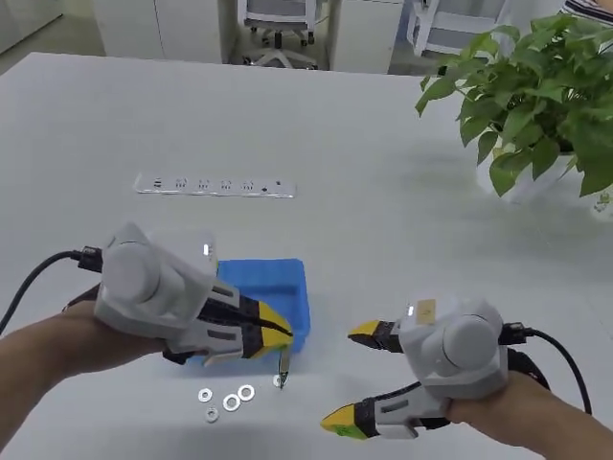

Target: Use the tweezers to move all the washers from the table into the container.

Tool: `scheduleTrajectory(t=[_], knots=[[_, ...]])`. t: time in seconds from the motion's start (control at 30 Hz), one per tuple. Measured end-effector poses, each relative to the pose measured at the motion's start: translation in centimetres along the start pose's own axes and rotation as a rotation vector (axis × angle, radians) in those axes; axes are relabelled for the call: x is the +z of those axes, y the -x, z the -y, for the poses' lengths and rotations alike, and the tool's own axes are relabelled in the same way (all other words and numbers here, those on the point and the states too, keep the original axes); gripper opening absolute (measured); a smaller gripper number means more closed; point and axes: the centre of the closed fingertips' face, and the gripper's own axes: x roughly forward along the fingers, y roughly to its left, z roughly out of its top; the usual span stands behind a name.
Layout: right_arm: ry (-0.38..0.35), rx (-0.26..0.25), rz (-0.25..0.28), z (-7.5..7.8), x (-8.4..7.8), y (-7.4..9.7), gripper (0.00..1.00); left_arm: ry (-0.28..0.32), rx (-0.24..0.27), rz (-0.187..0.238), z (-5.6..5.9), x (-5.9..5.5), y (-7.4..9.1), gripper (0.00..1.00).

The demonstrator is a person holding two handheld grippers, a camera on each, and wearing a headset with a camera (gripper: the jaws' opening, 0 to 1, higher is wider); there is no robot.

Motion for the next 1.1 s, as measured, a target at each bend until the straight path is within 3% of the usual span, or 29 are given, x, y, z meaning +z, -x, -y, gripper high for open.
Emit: scheduleTrajectory(t=[0.23, 0.6, 1.1], knots=[[0.002, 0.007, 0.001, -0.2, 0.0, -0.2, 0.66, 0.006, -0.003, 0.007, -0.1, 0.0, 0.0, 0.05], [0.045, 0.037, 0.03, -0.3, 1.1, -1.1, 0.54, 0.002, -0.014, 0.008, 0.2, 0.2, -0.3, 0.05], [0.206, 0.118, 0.002, -0.3, 2.6, -3.8, 0.3, 0.022, -0.009, 0.006, 0.1, 0.2, -0.3, 0.05]])
